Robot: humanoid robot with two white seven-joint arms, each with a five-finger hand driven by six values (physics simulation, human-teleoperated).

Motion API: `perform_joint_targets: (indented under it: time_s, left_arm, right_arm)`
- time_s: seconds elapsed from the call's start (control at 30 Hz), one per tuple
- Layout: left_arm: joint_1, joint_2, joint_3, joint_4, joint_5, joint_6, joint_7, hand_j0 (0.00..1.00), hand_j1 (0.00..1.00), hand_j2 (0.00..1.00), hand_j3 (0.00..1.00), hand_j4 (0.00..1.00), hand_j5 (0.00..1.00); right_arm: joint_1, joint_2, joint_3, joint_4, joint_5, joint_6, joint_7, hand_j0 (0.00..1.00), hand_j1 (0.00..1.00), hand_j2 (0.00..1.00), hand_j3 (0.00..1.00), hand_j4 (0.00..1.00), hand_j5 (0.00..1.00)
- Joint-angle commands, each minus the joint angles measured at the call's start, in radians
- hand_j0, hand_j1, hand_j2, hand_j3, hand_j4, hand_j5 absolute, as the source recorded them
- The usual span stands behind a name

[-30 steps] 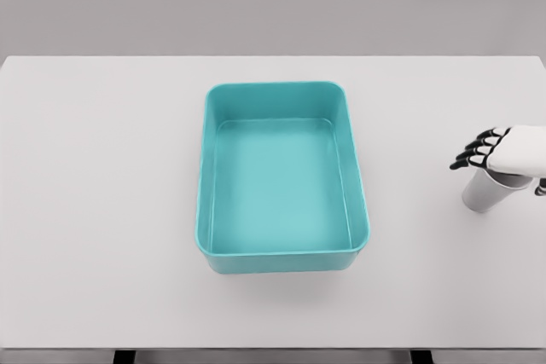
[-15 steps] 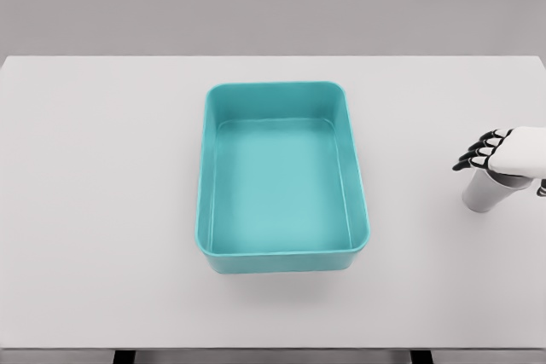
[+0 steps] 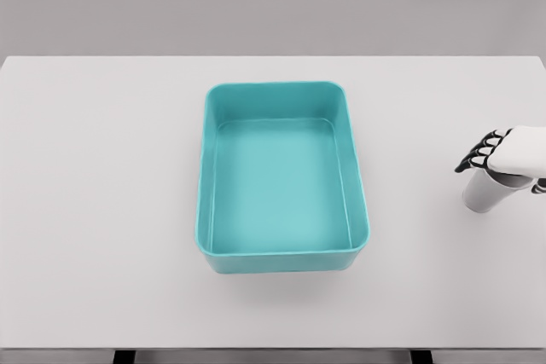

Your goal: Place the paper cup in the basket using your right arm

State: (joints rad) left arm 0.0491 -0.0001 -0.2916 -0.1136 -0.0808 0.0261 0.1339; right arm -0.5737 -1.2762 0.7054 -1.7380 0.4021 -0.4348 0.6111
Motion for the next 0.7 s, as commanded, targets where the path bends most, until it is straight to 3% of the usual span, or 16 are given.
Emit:
perform_joint_targets:
  time_s: [0.0,0.4,0.67]
  left_arm:
    - [0.000,0.000,0.000,0.000,0.000,0.000,0.000,1.00,1.00,1.00,1.00,1.00,1.00]
    - [0.000,0.000,0.000,0.000,0.000,0.000,0.001,1.00,1.00,1.00,1.00,1.00,1.00]
    - [0.000,0.000,0.000,0.000,0.000,0.000,0.001,1.00,1.00,1.00,1.00,1.00,1.00]
  right_arm:
    - [0.000,0.000,0.000,0.002,0.001,0.002,0.000,0.89,0.89,0.89,0.89,0.89,0.89]
    - [-0.002,0.008,-0.009,0.002,0.001,0.004,0.000,0.77,0.77,0.77,0.77,0.77,0.77]
    - [-0.009,0.009,-0.012,0.015,0.000,0.005,0.000,0.79,0.79,0.79,0.79,0.79,0.79]
